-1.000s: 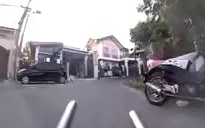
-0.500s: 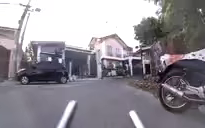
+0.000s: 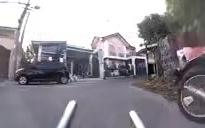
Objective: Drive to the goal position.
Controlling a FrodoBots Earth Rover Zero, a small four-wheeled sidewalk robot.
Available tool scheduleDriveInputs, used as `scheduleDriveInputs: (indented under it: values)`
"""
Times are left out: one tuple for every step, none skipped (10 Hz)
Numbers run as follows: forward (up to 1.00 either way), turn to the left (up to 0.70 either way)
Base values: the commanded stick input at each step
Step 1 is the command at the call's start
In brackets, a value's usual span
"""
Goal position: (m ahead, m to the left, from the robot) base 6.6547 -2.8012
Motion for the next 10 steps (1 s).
scheduleDriveInputs:
  values:
    - [0.85,0.00]
    - [0.85,0.00]
    - [0.85,0.00]
    - [0.85,-0.17]
    - [0.85,-0.31]
    - [0.85,-0.34]
    - [0.85,-0.34]
    - [0.85,-0.34]
    - [0.85,-0.34]
    - [0.85,-0.34]
